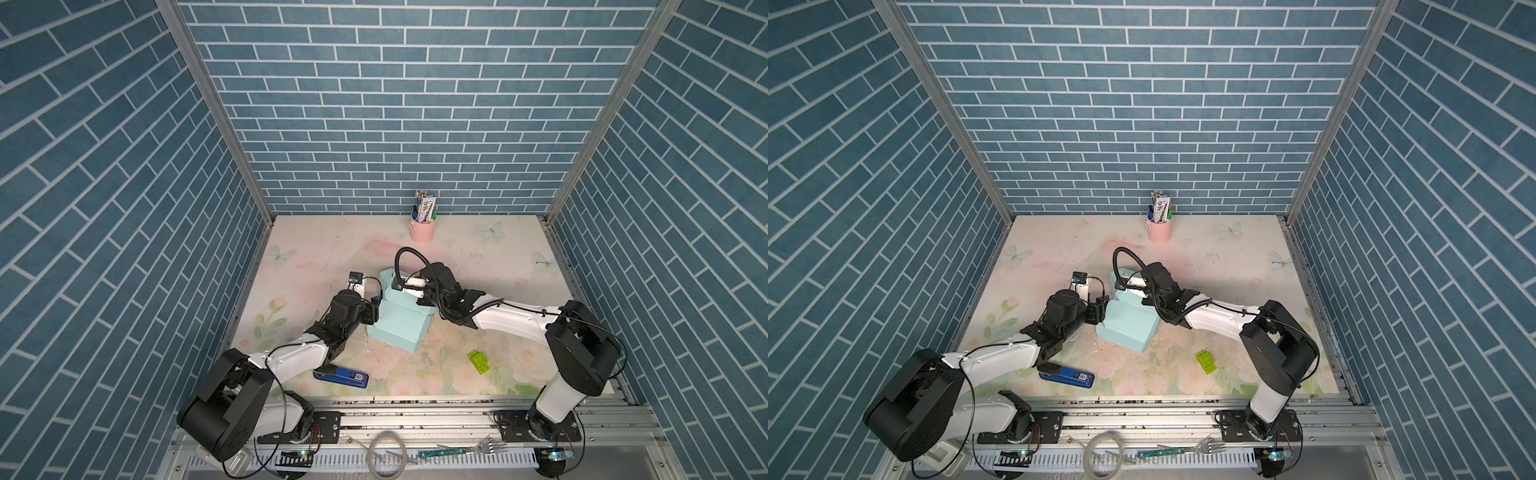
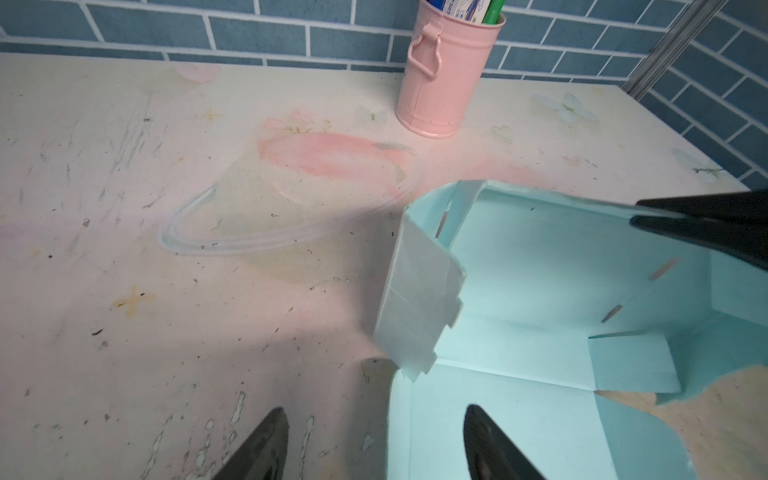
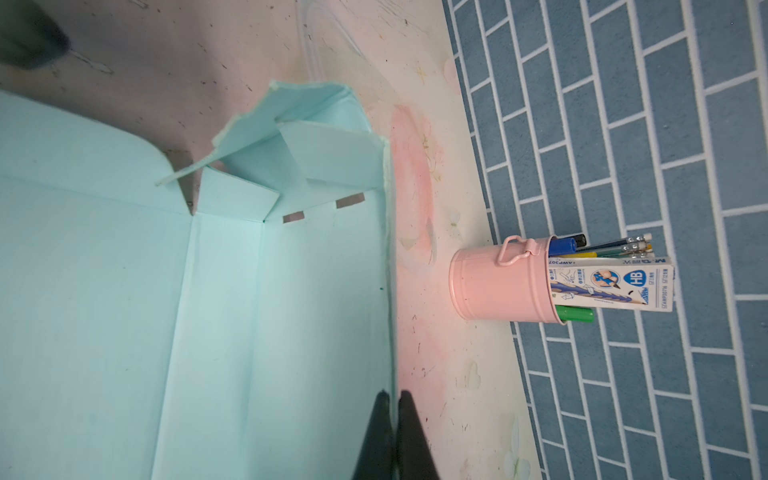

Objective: Fold the paper box

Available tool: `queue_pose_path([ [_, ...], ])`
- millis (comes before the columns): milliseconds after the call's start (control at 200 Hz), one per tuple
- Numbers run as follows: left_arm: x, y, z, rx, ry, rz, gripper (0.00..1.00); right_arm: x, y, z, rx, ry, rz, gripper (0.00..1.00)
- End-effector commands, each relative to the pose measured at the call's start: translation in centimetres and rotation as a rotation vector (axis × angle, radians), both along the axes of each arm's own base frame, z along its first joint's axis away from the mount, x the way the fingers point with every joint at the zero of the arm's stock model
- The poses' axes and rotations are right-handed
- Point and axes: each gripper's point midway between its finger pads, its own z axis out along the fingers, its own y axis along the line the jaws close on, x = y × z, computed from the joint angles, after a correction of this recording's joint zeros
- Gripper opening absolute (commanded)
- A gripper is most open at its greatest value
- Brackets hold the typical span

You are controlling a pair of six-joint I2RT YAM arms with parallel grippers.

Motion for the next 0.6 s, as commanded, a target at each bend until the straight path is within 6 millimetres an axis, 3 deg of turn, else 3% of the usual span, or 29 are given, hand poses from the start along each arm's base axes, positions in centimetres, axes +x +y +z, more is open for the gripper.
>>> queue_pose_path([
  [0,0.5,1.0,-0.8,0.015,0.040,0.043,0.68,0.7,0.2,0.3,-0.028,-0.065,0.005,0.00],
  [205,2.2,0.9,-2.0,0.044,0.090,0.022,0.68,1.2,0.1,-0.4,-0.080,-0.121,0.013,0.00],
  [480,4.5,0.3,-1.7,0.059,0.063,-0.018,0.69,1.5,0.3,-0.6,-0.112,-0.181,0.029,0.00],
  [595,4.9,-0.8,-1.5,0.041,0.050,-0.091,0.69,1.4,0.4,-0.8,-0.125,-0.207,0.038,0.00],
])
